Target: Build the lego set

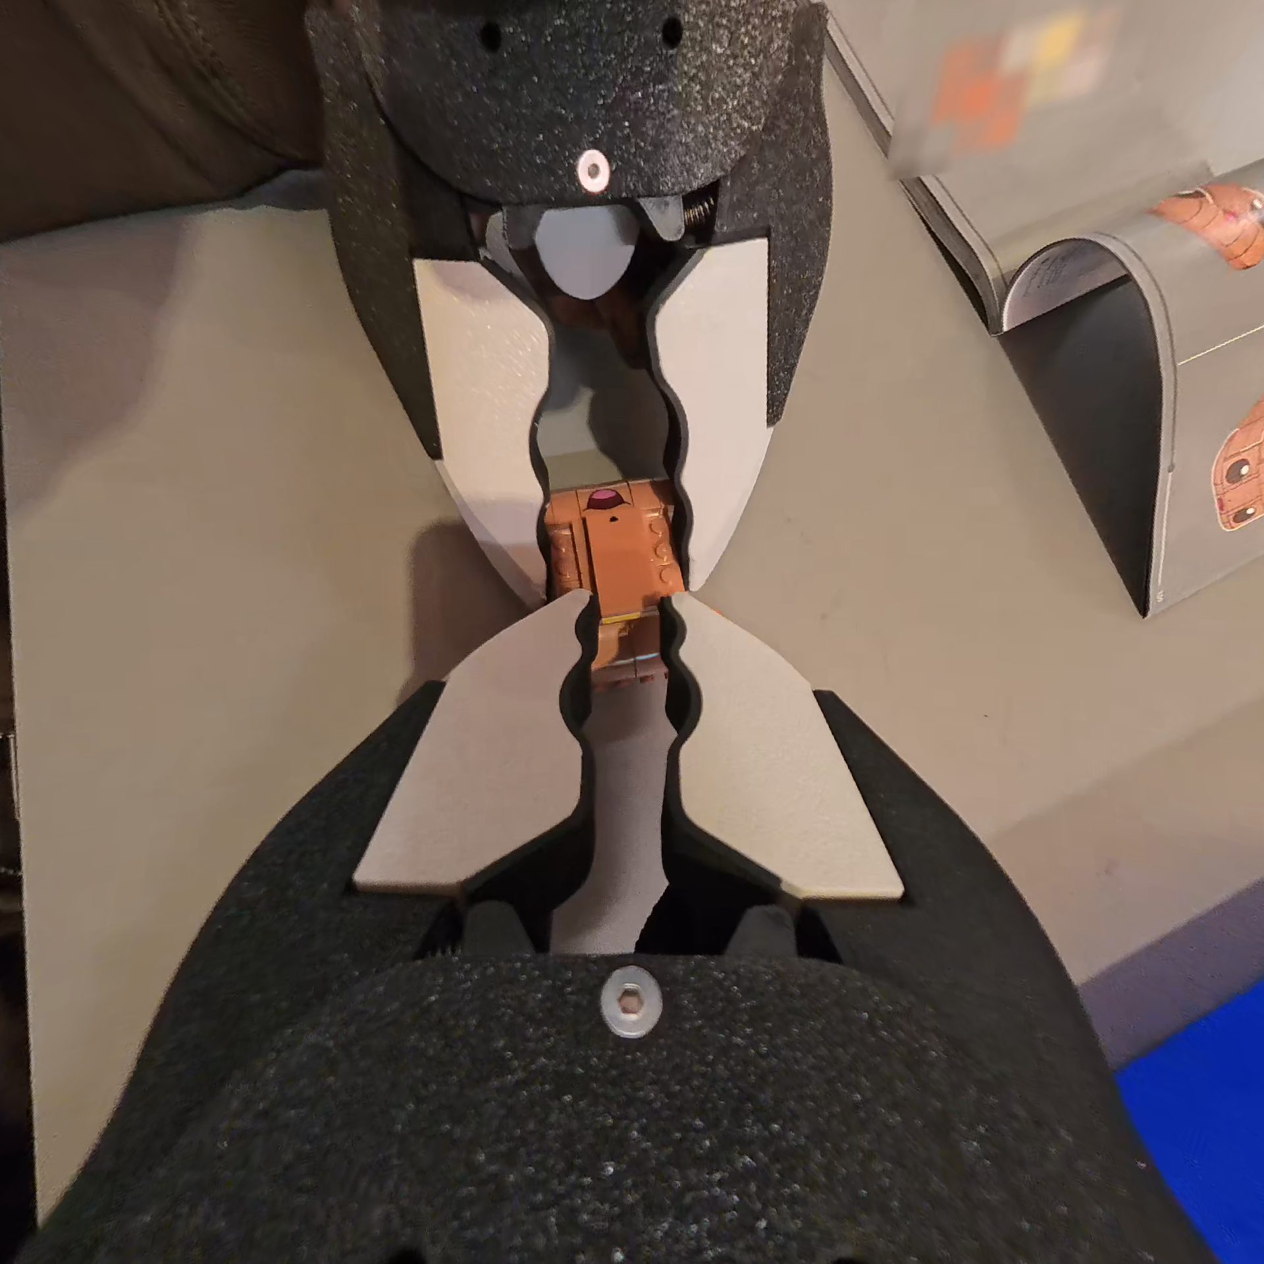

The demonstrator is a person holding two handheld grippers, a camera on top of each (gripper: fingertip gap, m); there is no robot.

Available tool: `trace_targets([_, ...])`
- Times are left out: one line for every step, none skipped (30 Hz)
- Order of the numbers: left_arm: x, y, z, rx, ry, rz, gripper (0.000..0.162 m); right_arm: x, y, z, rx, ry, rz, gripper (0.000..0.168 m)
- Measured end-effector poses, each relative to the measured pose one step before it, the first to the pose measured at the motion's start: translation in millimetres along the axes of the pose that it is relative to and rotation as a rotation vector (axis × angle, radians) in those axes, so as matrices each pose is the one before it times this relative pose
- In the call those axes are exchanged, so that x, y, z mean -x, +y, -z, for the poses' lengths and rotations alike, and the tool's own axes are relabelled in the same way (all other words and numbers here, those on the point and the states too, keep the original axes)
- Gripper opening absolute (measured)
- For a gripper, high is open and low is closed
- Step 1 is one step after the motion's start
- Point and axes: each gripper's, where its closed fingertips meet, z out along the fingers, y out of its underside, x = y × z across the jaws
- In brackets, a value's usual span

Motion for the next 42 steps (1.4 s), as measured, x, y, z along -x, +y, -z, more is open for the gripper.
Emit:
trace_targets([-0.15, -0.21, -0.01, -0.0011, 0.001, 0.0002, 0.043, 0.59, -0.31, -0.26, 0.0008, -0.003, 0.0004, 0.016])
trace_targets([-0.17, -0.07, -0.05, -0.0003, 0.0004, -0.0003, 0.043, 0.41, -0.11, -0.35, 0.0003, -0.0028, 0.0008, 0.016])
trace_targets([0.04, -0.04, -0.02, -0.0003, -0.0001, -0.0004, 0.043, 0.07, 0.24, -0.39, 0.0012, -0.0019, 0.0003, 0.016])
trace_targets([-0.02, -0.13, 0.04, -0.0004, 0.0001, 0.0002, 0.043, 0.08, 0.39, -0.37, 0.0005, -0.0014, -0.0009, 0.016])
trace_targets([0.05, -0.06, 0.14, -0.0008, 0.0004, 0.0001, 0.043, -0.09, 0.34, -0.29, -0.0001, -0.0022, -0.0012, 0.016])
trace_targets([-0.01, -0.01, 0.02, -0.0006, 0.0003, 0.0003, 0.043, 0.23, 0.48, -0.33, 0.0007, -0.0037, -0.0015, 0.016])
trace_targets([-0.03, -0.19, 0.04, -0.0013, 0.0004, 0.0004, 0.043, 0.21, 0.69, -0.19, 0.0015, -0.004, -0.0014, 0.016])
trace_targets([-0.09, -0.1, 0.09, -0.0006, 0.001, 0.0001, 0.043, -0.04, 0.46, -0.09, 0.0008, -0.0022, -0.0016, 0.016])
trace_targets([-0.11, 0.0, -0.01, 0.0002, 0.0002, -0.0007, 0.043, 0.03, 0.25, -0.09, -0.0001, -0.0026, -0.0007, 0.016])
trace_targets([-0.01, 0.05, -0.11, 0.0003, 0.0, -0.0006, 0.043, -0.03, 0.13, -0.05, -0.0008, -0.0028, -0.0009, 0.016])
trace_targets([-0.11, -0.1, -0.09, -0.0003, 0.0006, -0.0002, 0.043, -0.12, 0.05, -0.11, -0.0014, -0.003, -0.0022, 0.016])
trace_targets([-0.14, -0.11, -0.1, -0.0004, 0.0008, -0.0002, 0.043, 0.09, 0.21, -0.16, -0.0001, -0.0048, -0.0025, 0.016])
trace_targets([-0.08, -0.04, -0.02, -0.0003, 0.0007, -0.0002, 0.043, 0.15, 0.43, -0.37, 0.0004, -0.0047, -0.0018, 0.016])
trace_targets([-0.01, 0.3, -0.08, 0.0016, -0.0002, -0.0002, 0.043, -0.02, 0.4, -0.22, -0.0004, -0.0033, -0.0011, 0.016])
trace_targets([-0.05, 0.28, -0.27, 0.0017, -0.0003, -0.0009, 0.043, 0.11, 0.24, -0.09, -0.0004, -0.0037, -0.0012, 0.016])
trace_targets([-0.05, 0.05, -0.13, 0.0005, 0.0007, 0.0, 0.043, 0.1, 0.24, -0.06, -0.0009, -0.0033, -0.0012, 0.016])
trace_targets([-0.04, 0.06, -0.09, 0.0001, 0.0007, 0.0004, 0.043, 0.0, 0.07, 0.07, -0.001, -0.0023, -0.0006, 0.016])
trace_targets([0.0, 0.04, -0.12, 0.0002, -0.0001, -0.0005, 0.043, 0.12, 0.01, -0.08, -0.0012, -0.0017, 0.0007, 0.016])
trace_targets([0.0, -0.06, 0.1, -0.0001, -0.0004, -0.0004, 0.043, -0.02, -0.08, 0.12, -0.0017, -0.0013, 0.001, 0.016])
trace_targets([-0.05, -0.06, -0.03, -0.0005, 0.0006, -0.0003, 0.043, 0.13, -0.15, 0.08, -0.0022, -0.002, 0.0002, 0.016])
trace_targets([-0.1, -0.13, 0.09, -0.0011, 0.0007, -0.0004, 0.043, 0.04, -0.26, 0.0, -0.0028, -0.0022, 0.0001, 0.016])
trace_targets([-0.05, 0.0, 0.0, 0.0, 0.0004, 0.0, 0.043, 0.08, -0.03, 0.04, -0.0021, -0.0021, -0.0001, 0.017])
trace_targets([-0.06, -0.04, -0.02, -0.0003, 0.0004, 0.0001, 0.043, -0.02, -0.21, 0.01, -0.0021, -0.0022, -0.0009, 0.017])
trace_targets([-0.19, -0.07, -0.05, -0.0003, 0.0006, -0.0003, 0.043, 0.14, -0.13, -0.03, -0.0025, -0.003, -0.0012, 0.017])
trace_targets([-0.14, -0.03, -0.05, 0.0002, 0.0009, -0.0005, 0.043, 0.28, -0.09, -0.15, -0.0019, -0.0034, -0.0016, 0.017])
trace_targets([-0.14, 0.12, -0.08, 0.0011, 0.0001, -0.0008, 0.043, 0.06, 0.01, -0.11, -0.0009, -0.0026, -0.0018, 0.017])
trace_targets([-0.06, 0.03, -0.02, 0.0007, 0.0003, -0.0003, 0.043, 0.27, -0.01, 0.02, -0.0009, -0.0023, -0.0004, 0.017])
trace_targets([-0.17, -0.01, -0.02, 0.0002, 0.0004, -0.0003, 0.043, 0.26, -0.05, -0.13, -0.0011, -0.0025, -0.0003, 0.017])
trace_targets([-0.09, -0.1, 0.07, -0.0004, 0.0003, -0.0006, 0.043, 0.23, -0.27, 0.1, -0.0019, -0.0018, -0.0008, 0.017])
trace_targets([-0.04, -0.16, 0.02, -0.0007, 0.0002, 0.0003, 0.043, 0.22, -0.24, 0.01, -0.0021, -0.0019, -0.0004, 0.017])
trace_targets([-0.01, -0.11, 0.04, -0.0003, 0.0, 0.0002, 0.043, 0.17, -0.16, 0.06, -0.0017, -0.0023, -0.0002, 0.018])
trace_targets([0.09, -0.09, 0.09, -0.0006, -0.0002, -0.0002, 0.043, 0.28, -0.21, 0.03, -0.0018, -0.0026, 0.0001, 0.019])
trace_targets([0.03, -0.1, 0.09, -0.0006, 0.0, 0.0004, 0.043, 0.02, -0.18, 0.19, -0.0019, -0.0013, 0.0005, 0.019])
trace_targets([0.02, -0.23, 0.14, -0.0013, -0.0005, 0.0001, 0.043, -0.46, -0.22, 0.15, -0.0022, 0.001, -0.0001, 0.019])
trace_targets([0.07, -0.3, 0.25, -0.0017, -0.0005, 0.0001, 0.043, -0.26, -0.09, 0.27, -0.0022, 0.0003, -0.0004, 0.02])
trace_targets([0.09, -0.2, 0.14, -0.0008, -0.0004, 0.0002, 0.043, -0.23, -0.62, 0.47, -0.005, 0.0006, 0.0009, 0.02])
trace_targets([0.01, -0.19, 0.2, -0.0014, -0.0003, 0.0006, 0.043, -0.18, -0.83, 0.52, -0.0064, 0.0026, 0.0044, 0.022])
trace_targets([0.17, -0.13, 0.19, -0.0005, -0.0002, 0.0007, 0.043, 0.34, -1.13, 0.66, -0.0084, 0.0011, 0.0085, 0.022])
trace_targets([-0.03, -0.05, 0.13, -0.0005, -0.0001, 0.0001, 0.043, 0.83, -1.45, 0.63, -0.0102, -0.0006, 0.0109, 0.022])
trace_targets([-0.05, -0.04, -0.02, -0.0003, 0.0003, 0.0001, 0.043, 0.47, -1.31, 0.48, -0.0095, 0.0017, 0.0112, 0.021])
trace_targets([-0.09, -0.01, 0.0, 0.0, 0.0007, 0.0, 0.043, 0.18, -0.83, 0.37, -0.0064, 0.003, 0.0107, 0.02])
trace_targets([-0.13, 0.04, -0.12, 0.0002, 0.0008, -0.0003, 0.043, -0.1, -0.29, 0.16, -0.0037, 0.003, 0.0095, 0.019])
